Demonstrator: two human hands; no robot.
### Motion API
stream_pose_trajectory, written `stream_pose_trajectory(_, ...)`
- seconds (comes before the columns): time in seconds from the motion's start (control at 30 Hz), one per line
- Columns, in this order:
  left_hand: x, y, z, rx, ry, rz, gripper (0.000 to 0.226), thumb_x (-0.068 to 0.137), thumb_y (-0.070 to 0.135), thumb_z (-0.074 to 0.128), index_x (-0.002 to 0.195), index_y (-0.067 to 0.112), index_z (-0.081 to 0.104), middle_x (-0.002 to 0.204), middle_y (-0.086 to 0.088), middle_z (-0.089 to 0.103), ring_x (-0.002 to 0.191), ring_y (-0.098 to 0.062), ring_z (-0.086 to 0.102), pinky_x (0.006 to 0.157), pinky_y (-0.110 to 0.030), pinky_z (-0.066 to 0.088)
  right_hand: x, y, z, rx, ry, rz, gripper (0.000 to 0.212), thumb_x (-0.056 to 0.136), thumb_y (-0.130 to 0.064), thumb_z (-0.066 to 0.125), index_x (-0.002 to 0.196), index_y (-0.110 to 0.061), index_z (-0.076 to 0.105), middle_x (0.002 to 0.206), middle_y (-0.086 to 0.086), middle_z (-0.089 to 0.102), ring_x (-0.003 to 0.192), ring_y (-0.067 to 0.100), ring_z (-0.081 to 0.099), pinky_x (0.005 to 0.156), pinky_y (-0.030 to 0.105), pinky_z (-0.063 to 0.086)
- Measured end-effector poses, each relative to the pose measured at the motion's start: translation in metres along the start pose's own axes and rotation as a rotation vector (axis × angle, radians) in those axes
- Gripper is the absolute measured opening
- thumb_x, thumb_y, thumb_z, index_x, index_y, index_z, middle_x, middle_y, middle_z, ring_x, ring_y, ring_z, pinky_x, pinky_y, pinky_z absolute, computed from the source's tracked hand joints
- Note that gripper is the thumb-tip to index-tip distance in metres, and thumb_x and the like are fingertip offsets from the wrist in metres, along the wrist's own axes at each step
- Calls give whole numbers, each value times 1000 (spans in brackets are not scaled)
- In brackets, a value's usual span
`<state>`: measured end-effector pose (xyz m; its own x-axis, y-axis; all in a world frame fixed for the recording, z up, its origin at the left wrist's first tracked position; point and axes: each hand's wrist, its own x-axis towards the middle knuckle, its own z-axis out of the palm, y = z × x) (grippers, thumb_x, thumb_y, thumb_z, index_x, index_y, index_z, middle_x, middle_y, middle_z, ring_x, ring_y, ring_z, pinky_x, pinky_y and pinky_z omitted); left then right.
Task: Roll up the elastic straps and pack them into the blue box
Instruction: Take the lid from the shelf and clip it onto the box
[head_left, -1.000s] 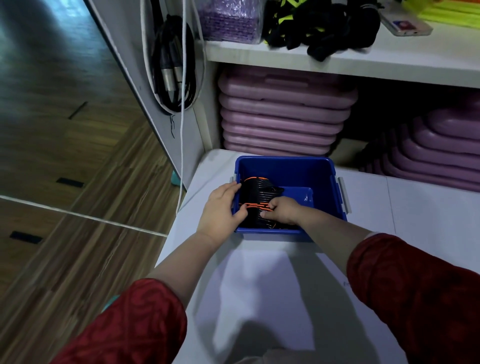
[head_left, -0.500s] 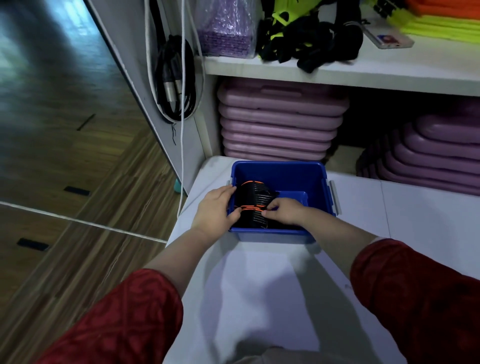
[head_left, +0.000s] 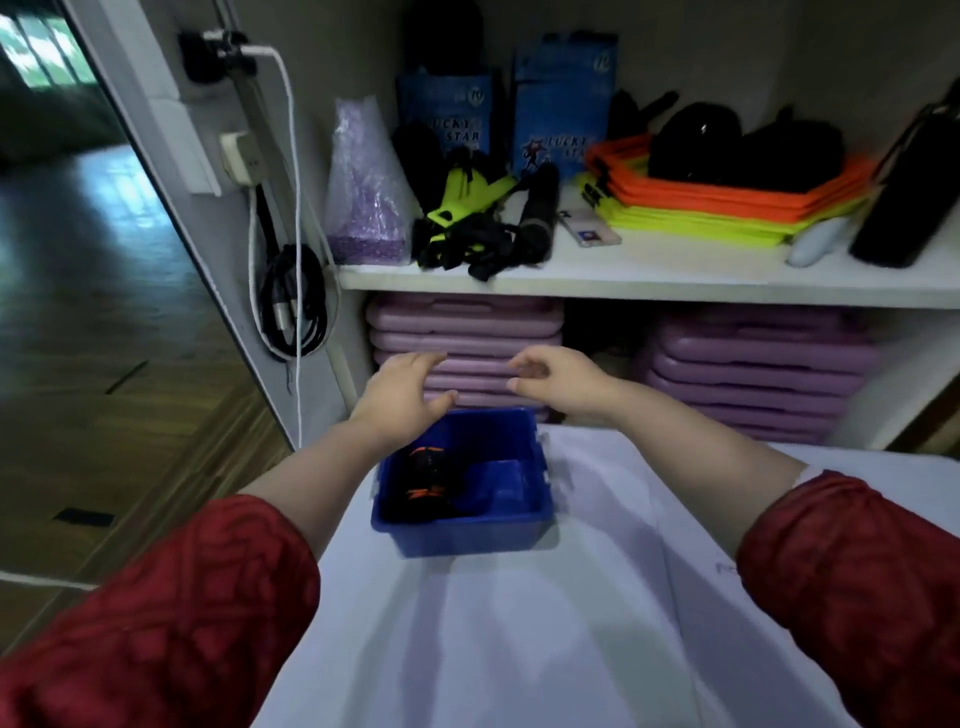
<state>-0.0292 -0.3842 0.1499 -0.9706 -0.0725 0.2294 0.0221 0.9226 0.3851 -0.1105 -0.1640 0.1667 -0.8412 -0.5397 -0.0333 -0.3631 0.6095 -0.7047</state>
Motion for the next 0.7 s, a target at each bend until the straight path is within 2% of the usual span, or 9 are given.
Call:
stream_pose_trajectory(0.1, 28, 49, -41, -5, 80, 93, 60, 86, 40, 63, 139, 18, 45, 138, -6, 53, 131, -26, 42, 109, -37, 34, -15, -21, -66, -57, 142, -92, 32, 83, -36, 68, 112, -23, 65, 113, 2, 66, 105, 16, 62, 95, 35, 50)
stream_pose_trajectory(0.2, 55, 99, -89, -4, 213, 187, 56, 86, 37, 64, 135, 15, 50, 133, -8, 57, 125, -27, 48, 106, -38, 38, -30, -51, -135, -123, 291, -189, 27, 84, -35, 66, 109, -24, 66, 105, -2, 64, 96, 15, 60, 85, 29, 47)
stream_pose_trajectory(0.3, 75, 144, -135, 4, 319, 254, 54, 86, 40, 61, 134, 18, 50, 136, -4, 56, 128, -24, 46, 107, -40, 38, -42, -81, -199, -142, 428, -274, 23, 83, -41, 64, 104, -33, 65, 109, -2, 64, 99, 15, 60, 89, 36, 51)
stream_pose_trajectory(0.4, 94, 181, -175, 33, 397, 312, 52, 88, 42, 59, 135, 21, 50, 137, 0, 54, 130, -21, 43, 107, -36, 36, -53, -104, -256, -183, 543, -325, 23, 84, -41, 63, 106, -33, 64, 110, -4, 61, 99, 12, 58, 90, 34, 50)
stream_pose_trajectory(0.57, 116, 236, -230, 97, 517, 441, 45, 88, 39, 60, 129, 19, 56, 127, -2, 61, 119, -21, 52, 97, -32, 40, -67, -137, -328, -264, 666, -355, 27, 84, -40, 62, 108, -30, 64, 114, -2, 62, 103, 13, 58, 87, 30, 48)
stream_pose_trajectory(0.7, 133, 267, -257, 101, 567, 486, 45, 87, 43, 58, 127, 23, 56, 122, 2, 63, 116, -18, 53, 97, -32, 41, -70, -150, -363, -354, 777, -298, 32, 84, -39, 58, 115, -29, 61, 124, 0, 52, 117, 19, 49, 93, 36, 45)
